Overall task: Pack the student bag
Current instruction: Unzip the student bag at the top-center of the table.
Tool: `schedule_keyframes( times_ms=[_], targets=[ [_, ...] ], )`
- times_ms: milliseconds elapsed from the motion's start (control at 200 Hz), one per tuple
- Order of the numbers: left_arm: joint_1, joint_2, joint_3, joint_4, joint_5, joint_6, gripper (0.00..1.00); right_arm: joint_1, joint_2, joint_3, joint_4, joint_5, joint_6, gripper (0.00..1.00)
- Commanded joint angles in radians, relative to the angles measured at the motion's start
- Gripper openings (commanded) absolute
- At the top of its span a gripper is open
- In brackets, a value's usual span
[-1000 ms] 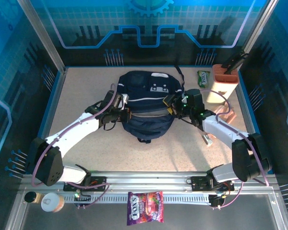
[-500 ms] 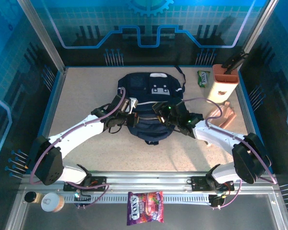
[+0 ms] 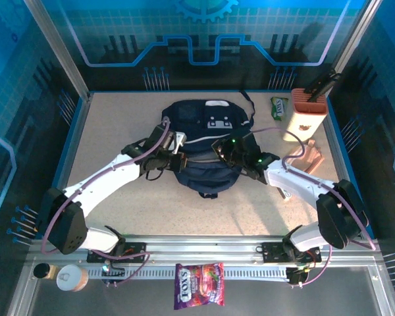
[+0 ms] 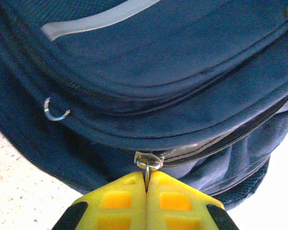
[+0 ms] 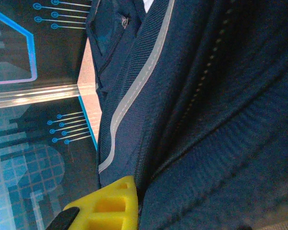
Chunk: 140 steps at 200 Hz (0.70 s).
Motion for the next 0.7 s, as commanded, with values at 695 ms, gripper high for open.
schedule_keyframes(
  times_ms=[695],
  targets=[
    [0.333, 0.344, 0.399, -0.203, 0.156, 0.109, 0.0, -0.136, -0.036, 0.049, -0.024, -0.174, -0.214, 0.09]
  ],
)
